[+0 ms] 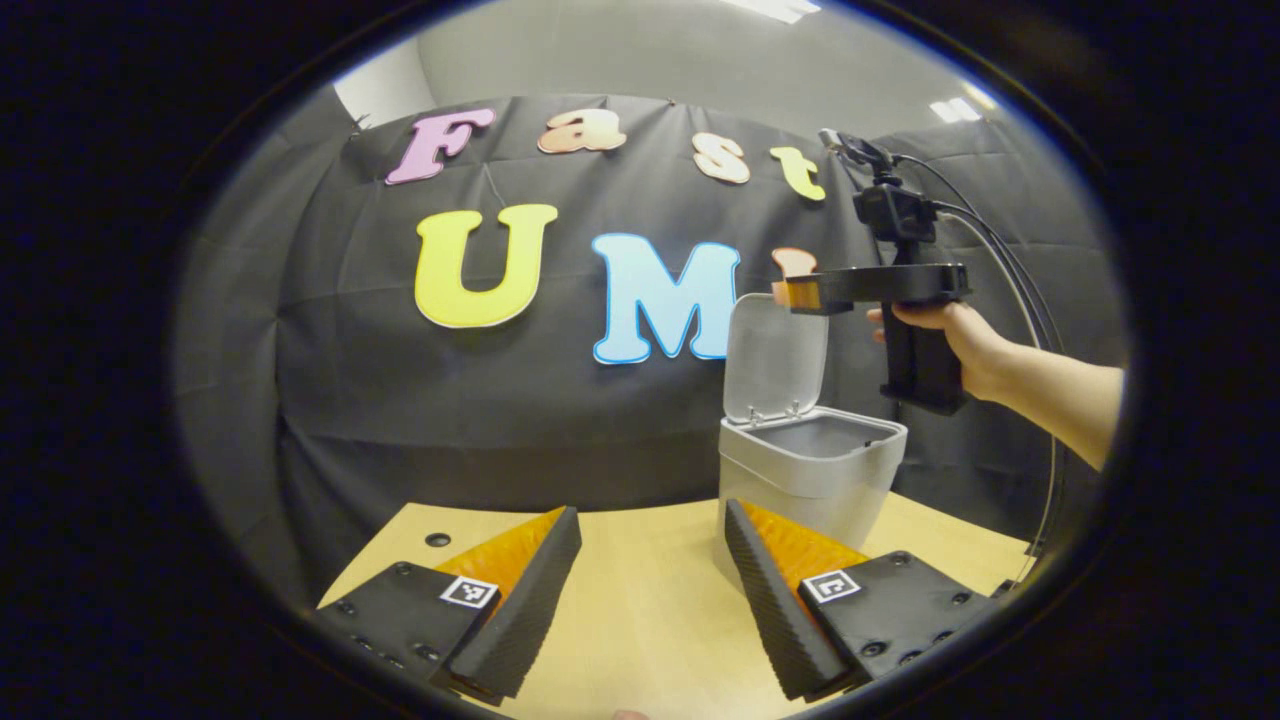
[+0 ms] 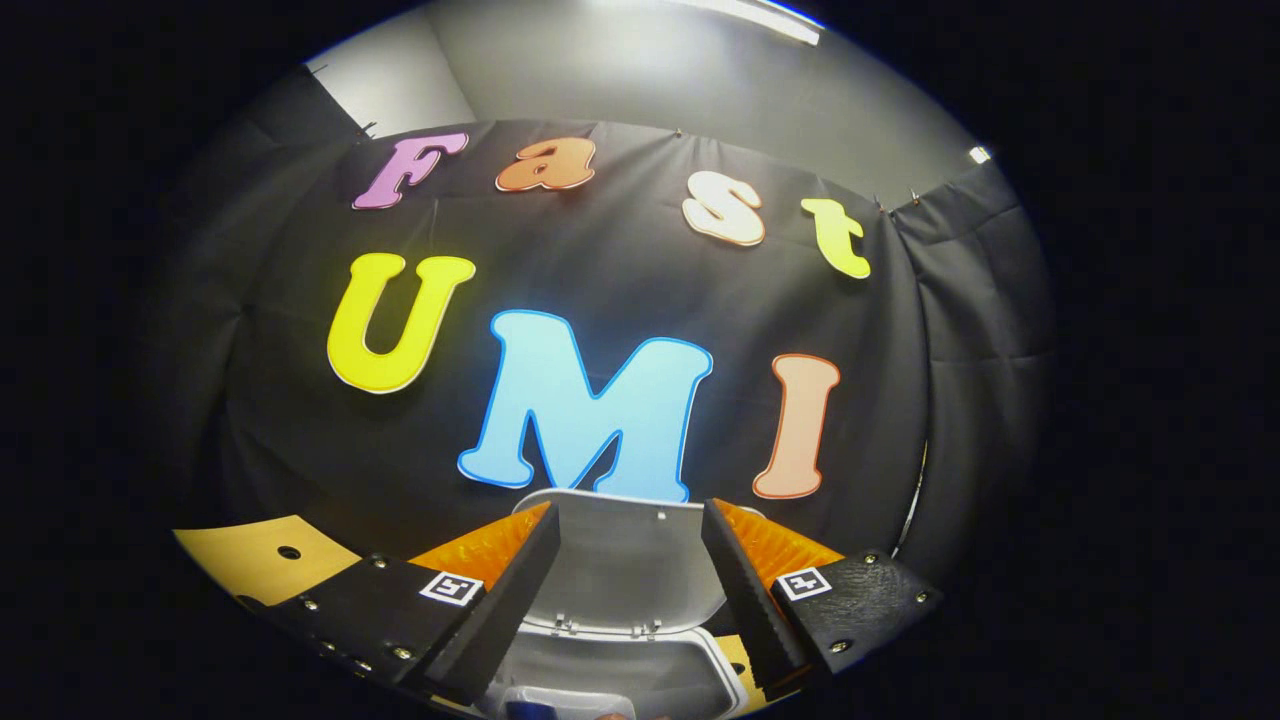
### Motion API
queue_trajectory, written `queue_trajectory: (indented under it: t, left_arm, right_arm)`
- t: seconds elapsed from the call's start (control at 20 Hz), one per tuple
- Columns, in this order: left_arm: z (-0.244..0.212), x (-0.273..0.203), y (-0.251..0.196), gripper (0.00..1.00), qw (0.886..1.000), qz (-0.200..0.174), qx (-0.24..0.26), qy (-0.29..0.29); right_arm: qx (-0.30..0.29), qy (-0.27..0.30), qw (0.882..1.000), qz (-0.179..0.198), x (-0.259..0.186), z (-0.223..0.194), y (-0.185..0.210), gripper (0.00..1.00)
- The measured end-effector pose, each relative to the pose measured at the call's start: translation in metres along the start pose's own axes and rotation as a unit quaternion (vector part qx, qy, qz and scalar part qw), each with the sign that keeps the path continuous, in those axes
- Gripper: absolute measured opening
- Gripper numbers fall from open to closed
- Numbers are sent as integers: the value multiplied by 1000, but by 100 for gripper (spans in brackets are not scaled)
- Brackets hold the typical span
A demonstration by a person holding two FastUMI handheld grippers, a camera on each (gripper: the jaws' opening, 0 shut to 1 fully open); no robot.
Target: Press the lid of the desktop garbage bin to open it, pick up the crumpled paper on the desktop and throw it into the bin, then pick up the pop can on the desktop and drop it into the bin, and finally close the garbage bin lid.
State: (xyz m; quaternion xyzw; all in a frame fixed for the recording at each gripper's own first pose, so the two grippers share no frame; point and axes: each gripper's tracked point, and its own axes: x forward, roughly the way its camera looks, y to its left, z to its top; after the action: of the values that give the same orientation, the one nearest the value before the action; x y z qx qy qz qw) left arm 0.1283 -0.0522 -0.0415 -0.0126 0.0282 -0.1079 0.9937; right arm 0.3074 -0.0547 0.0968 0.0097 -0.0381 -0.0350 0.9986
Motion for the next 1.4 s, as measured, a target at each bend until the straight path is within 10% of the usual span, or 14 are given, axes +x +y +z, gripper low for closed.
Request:
queue_trajectory:
  t: [0.7, 1.4]
  left_arm:
    - [2, -7, 21, 100, 999, 45, -16, 9]
    - [4, -21, -7, 100, 999, 37, -29, -6]
  right_arm:
    - [75, 13, 997, -22, 57, 3, -10, 91]
    - [101, 50, 994, -1, -3, -22, -15, 92]
